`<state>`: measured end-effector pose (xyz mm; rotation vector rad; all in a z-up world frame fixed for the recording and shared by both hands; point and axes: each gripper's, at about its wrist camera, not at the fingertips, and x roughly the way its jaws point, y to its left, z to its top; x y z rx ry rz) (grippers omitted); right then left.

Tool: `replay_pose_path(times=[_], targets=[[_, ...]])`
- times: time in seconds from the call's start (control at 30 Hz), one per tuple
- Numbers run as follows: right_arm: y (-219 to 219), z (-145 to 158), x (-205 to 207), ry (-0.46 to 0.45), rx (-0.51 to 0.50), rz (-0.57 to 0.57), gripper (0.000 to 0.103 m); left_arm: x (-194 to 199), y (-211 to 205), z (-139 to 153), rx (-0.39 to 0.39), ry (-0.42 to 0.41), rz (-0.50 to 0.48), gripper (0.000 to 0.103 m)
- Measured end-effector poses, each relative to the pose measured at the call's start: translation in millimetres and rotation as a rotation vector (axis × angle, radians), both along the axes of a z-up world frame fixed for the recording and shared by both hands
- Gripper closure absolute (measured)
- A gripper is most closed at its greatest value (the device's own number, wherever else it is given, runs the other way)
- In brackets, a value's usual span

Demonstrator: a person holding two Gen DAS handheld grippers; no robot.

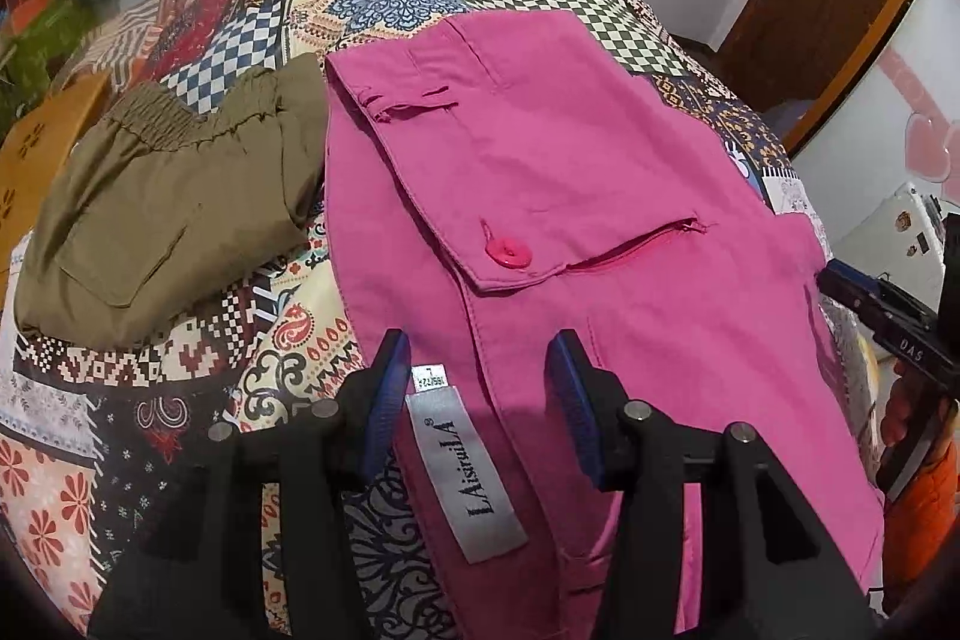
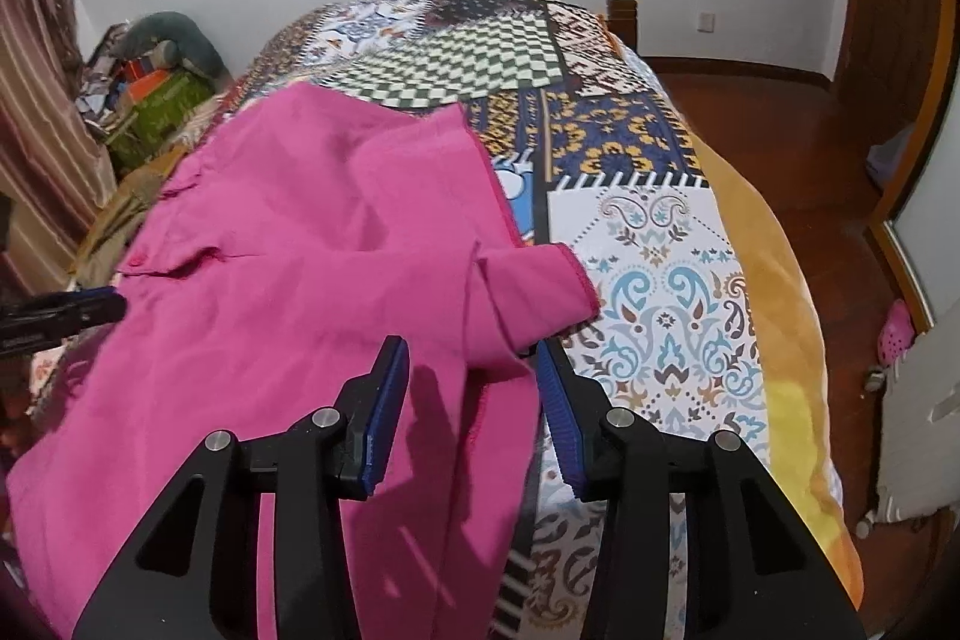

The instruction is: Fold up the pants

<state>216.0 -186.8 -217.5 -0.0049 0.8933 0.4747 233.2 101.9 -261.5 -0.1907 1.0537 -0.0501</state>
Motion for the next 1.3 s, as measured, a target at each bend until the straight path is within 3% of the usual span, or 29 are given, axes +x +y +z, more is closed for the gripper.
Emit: replay_pose_path(times=[0.13,0.23,0.3,0.33,0.43,0.67,0.97,1.3], targets=[[11.7,-13.0,10.1,0.039,-0.031,0.012,0.062,-0.1,-9.0,1.0,0.021,-0.011,-0.028,0.058],[14.7,-23.8,18.0,0.085,-0.008,0.003,0.064,0.1,-12.6,1.8,0.018,-0.009,-0.054,0.079],[15.9,-25.1,18.4,0.091,0.008,0.008,0.077,-0.4,-15.5,1.8,0.031,-0.008,-0.068,0.088],[17.0,-24.7,17.5,0.093,0.014,0.017,0.088,-0.9,-16.5,2.4,0.045,-0.011,-0.069,0.091],[19.6,-22.9,13.5,0.078,0.018,0.034,0.094,-3.3,-18.2,6.0,0.068,-0.029,-0.075,0.098],[23.0,-29.6,6.3,0.080,-0.020,0.062,0.098,-8.0,-16.3,2.6,0.133,-0.037,-0.095,0.100],[24.8,-28.8,2.4,0.080,-0.055,0.066,0.098,-10.2,-13.8,3.8,0.128,-0.027,-0.078,0.099],[21.2,8.5,-6.1,-0.004,-0.061,0.065,0.095,-16.3,-13.3,35.3,0.112,-0.067,-0.041,0.096]])
